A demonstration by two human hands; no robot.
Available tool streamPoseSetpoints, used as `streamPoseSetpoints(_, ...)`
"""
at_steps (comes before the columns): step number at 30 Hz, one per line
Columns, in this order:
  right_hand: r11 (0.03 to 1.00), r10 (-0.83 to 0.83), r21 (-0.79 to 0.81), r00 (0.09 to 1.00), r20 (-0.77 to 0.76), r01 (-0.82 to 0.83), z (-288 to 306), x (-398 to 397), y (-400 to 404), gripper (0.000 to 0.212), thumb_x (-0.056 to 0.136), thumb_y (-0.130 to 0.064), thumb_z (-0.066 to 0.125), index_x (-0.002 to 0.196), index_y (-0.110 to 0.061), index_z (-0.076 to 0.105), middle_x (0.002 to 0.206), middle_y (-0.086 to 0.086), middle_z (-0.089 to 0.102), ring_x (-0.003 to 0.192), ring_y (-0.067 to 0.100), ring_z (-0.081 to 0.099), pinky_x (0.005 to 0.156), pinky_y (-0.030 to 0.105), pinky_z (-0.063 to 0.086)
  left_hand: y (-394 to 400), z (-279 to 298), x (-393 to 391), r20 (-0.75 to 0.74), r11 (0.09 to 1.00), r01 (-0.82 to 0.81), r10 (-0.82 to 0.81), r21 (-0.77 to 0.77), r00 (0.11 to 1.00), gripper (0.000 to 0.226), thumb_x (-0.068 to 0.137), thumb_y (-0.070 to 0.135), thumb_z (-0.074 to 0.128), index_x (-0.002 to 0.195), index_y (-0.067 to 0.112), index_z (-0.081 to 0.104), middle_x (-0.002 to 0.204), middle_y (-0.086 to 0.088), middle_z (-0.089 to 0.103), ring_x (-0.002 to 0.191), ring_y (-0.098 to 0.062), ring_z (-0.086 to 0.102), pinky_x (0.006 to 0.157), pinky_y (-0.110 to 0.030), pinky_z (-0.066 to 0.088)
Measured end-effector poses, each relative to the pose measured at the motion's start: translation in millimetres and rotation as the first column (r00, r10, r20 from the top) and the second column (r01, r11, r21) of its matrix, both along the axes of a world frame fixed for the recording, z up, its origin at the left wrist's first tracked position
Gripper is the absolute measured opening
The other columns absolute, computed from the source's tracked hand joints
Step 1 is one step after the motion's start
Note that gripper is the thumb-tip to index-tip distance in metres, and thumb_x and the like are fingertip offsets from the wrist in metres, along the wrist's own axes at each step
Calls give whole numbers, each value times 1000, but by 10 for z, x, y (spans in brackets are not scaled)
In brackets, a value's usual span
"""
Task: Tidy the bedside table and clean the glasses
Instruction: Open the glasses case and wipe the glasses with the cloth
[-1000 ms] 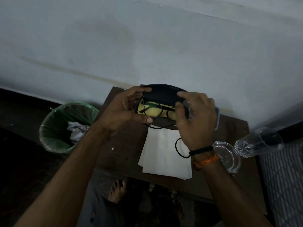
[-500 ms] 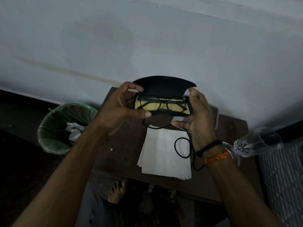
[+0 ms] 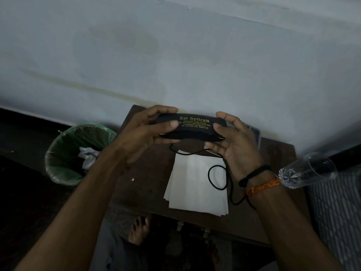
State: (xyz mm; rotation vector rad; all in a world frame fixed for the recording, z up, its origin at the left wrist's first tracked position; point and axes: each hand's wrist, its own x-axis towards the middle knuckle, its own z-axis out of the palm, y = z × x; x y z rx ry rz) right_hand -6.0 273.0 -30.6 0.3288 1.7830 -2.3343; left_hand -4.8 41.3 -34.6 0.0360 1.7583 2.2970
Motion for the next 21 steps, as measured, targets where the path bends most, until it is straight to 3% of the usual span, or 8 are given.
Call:
streamPoseSetpoints(4,1000,15,-18,1000,22,-15,-22,-2,-13,35,87,-5,68,120,-13,63,126,15,65,103,32,70,82,41,59,-4,-26,-35,23,997,-69,70,-28,997,33,87,4,65,120,0,63,115,-7,70,110,-32,67,81,-48,60)
streamPoseSetpoints(16,999,11,-41,1000,27,-10,-15,31,-87,49,79,-1,75,125,-8,59,114,4,66,99,27,73,85,43,60,-32,-60,-41,67,995,-98,100,-30,993,36,82,-5,69,118,-3,64,125,-18,64,106,-36,68,82,-57,58)
streamPoseSetpoints(21,999,9,-46,1000,25,-8,-29,21,-112,50,79,-2,75,125,-9,59,120,9,64,100,28,72,83,42,60,-43,-59,-32,49,994,-105,107,-34,993,38,81,-6,69,118,-4,63,124,-21,64,108,-39,67,77,-51,60)
